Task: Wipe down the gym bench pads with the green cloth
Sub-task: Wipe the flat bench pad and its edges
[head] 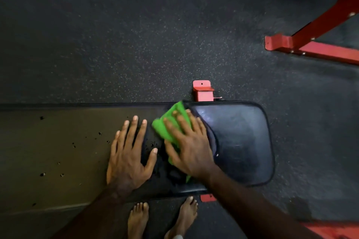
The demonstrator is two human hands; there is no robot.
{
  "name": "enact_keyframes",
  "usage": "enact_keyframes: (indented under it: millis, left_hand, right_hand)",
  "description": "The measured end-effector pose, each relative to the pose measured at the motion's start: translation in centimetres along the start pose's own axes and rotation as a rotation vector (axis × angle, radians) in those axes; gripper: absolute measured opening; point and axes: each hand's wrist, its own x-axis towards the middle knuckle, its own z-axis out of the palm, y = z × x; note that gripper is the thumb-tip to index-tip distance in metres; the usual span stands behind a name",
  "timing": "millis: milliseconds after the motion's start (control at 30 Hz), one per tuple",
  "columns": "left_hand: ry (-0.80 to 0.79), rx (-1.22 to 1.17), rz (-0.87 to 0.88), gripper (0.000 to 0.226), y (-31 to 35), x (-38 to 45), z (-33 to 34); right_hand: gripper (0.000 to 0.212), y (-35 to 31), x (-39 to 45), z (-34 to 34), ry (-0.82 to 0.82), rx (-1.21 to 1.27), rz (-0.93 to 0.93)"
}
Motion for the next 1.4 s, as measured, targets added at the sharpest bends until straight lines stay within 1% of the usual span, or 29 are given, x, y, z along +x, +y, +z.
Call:
enact_keyframes:
  millis: [33,67,100,167,233,267,300,333,400,467,500,533,600,667,700,733,767,833,900,933,967,1000,1100,1167,1200,1233,1300,1367,1400]
  left_hand:
    - [-0.004,0.007,0.001,0.082,0.0,0.2,0.0]
    - [-0.016,0.017,0.0,0.082,-0.1,0.1,0.0]
    - [-0.025,0.021,-0.004,0.082,-0.1,0.2,-0.1]
    - [-0.042,0.034,-0.003,0.082,-0.2,0.1,-0.1]
    - [-0.038,0.031,-0.002,0.081,0.0,0.1,-0.2]
    - [-0.034,0.022,-0.003,0.081,0.0,0.1,-0.1]
    - [-0.025,0.013,-0.004,0.081,0.1,0.1,0.0]
    - [-0.017,0.008,-0.008,0.081,0.0,0.1,0.0]
    - [-0.01,0.007,-0.007,0.081,0.0,0.1,0.1]
    - [-0.009,0.011,-0.004,0.081,0.0,0.0,-0.1]
    - [-0.005,0.013,-0.005,0.081,0.0,0.3,-0.2]
    - [-0.014,0.017,-0.008,0.081,0.0,0.1,-0.1]
    - [-0.023,0.018,-0.007,0.081,0.1,0.1,-0.1]
    - [-0.013,0.027,-0.014,0.081,0.1,0.1,-0.2]
    - [-0.012,0.032,-0.009,0.08,0.0,0.0,-0.1]
    - [-0.006,0.036,-0.006,0.08,-0.1,0.0,-0.1]
    - [0.004,0.033,-0.003,0.08,-0.1,-0.1,-0.1]
    - [0.024,0.028,0.004,0.08,0.0,0.0,0.0]
    - [0.027,0.019,0.004,0.08,0.1,0.0,0.0]
    - [0.022,0.02,0.001,0.08,0.1,0.1,0.0]
    - [0.016,0.025,-0.003,0.08,0.0,0.1,0.0]
    - [0.013,0.03,-0.002,0.08,0.0,0.1,0.0]
    - [0.023,0.034,-0.001,0.08,0.0,0.0,0.0]
    - [0.022,0.037,0.002,0.08,-0.1,0.0,0.0]
    - [0.021,0.036,0.006,0.08,0.0,0.1,0.0]
    - [0.023,0.037,0.006,0.08,0.0,0.1,0.0]
    - [0.036,0.036,0.007,0.08,0.1,0.1,0.0]
    - [0.038,0.035,0.006,0.08,0.1,0.1,-0.2]
    - [0.032,0.036,0.005,0.08,0.1,0.0,-0.1]
  right_hand:
    - [0.067,1.3,-0.2,-0.4,-0.053,-0.01,-0.171]
    - [0.067,3.1,-0.1,-0.4,-0.052,-0.021,-0.235]
    - [0.066,4.8,0.3,-0.5,-0.027,-0.045,-0.193]
    - [0.061,6.8,1.4,-0.9,0.103,-0.027,0.121]
    - [0.06,5.4,2.4,-0.7,0.242,0.044,0.426]
    - [0.062,3.6,2.5,-0.3,0.268,0.067,0.529]
    - [0.065,1.7,2.1,0.0,0.257,0.087,0.559]
    - [0.067,0.0,1.2,0.4,0.199,0.101,0.481]
    - [0.072,-1.2,-2.0,0.6,-0.001,0.067,0.15]
    - [0.078,1.2,-4.8,0.1,-0.123,0.011,-0.097]
    - [0.078,3.2,-5.1,-0.3,-0.122,-0.017,-0.136]
    - [0.077,5.0,-5.4,-0.4,-0.096,-0.032,-0.103]
    - [0.071,7.5,-4.4,-1.0,0.044,-0.019,0.136]
    - [0.067,6.4,-1.7,-0.9,0.226,0.059,0.484]
    - [0.067,4.8,-0.4,-0.6,0.269,0.103,0.642]
    - [0.068,2.8,0.4,-0.3,0.271,0.126,0.718]
    - [0.07,1.0,0.3,0.0,0.226,0.121,0.675]
    - [0.075,-1.4,-2.2,0.7,0.04,0.089,0.332]
    - [0.079,-0.4,-5.8,0.5,-0.09,0.057,0.042]
    - [0.08,1.3,-6.9,0.2,-0.104,0.028,-0.023]
    - [0.079,3.1,-7.6,0.1,-0.083,-0.006,-0.015]
    - [0.078,4.9,-7.7,-0.1,-0.034,-0.03,0.066]
    - [0.07,7.5,-5.1,-1.4,0.213,0.023,0.546]
    - [0.07,5.4,-2.4,-1.0,0.253,0.07,0.786]
    - [0.071,3.9,-1.7,-0.7,0.245,0.076,0.808]
    - [0.072,2.2,-1.7,-0.3,0.217,0.08,0.737]
    - [0.075,-0.4,-3.8,0.6,0.054,0.054,0.388]
    - [0.077,0.1,-7.3,0.6,-0.101,0.017,0.081]
    - [0.077,1.7,-8.6,0.2,-0.111,0.003,0.024]
